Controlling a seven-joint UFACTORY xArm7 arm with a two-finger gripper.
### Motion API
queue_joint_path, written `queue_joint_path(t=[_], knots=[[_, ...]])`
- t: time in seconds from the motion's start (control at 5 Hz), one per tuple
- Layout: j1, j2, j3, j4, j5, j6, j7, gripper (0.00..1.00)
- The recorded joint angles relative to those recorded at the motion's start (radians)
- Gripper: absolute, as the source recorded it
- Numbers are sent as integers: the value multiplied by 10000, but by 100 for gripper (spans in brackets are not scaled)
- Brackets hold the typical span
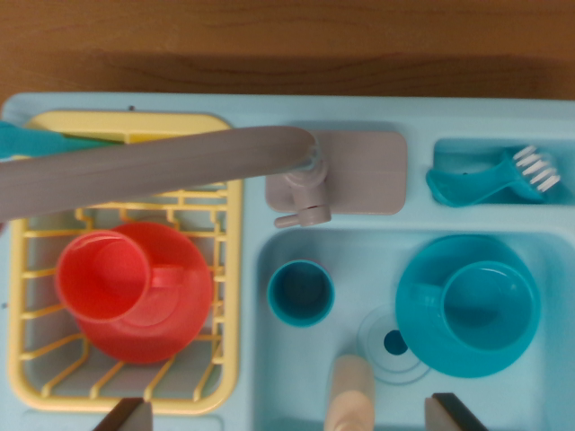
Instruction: Pick detergent from the sink
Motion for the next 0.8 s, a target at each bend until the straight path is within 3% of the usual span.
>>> queue_joint_path(t=[0.2,0.4,0.6,0.8], knots=[[-18,19,-24,-424,-25,-438,-15,0],[-18,19,-24,-424,-25,-438,-15,0],[-37,38,-49,-865,-50,-893,-30,0],[-37,38,-49,-865,-50,-893,-30,0]])
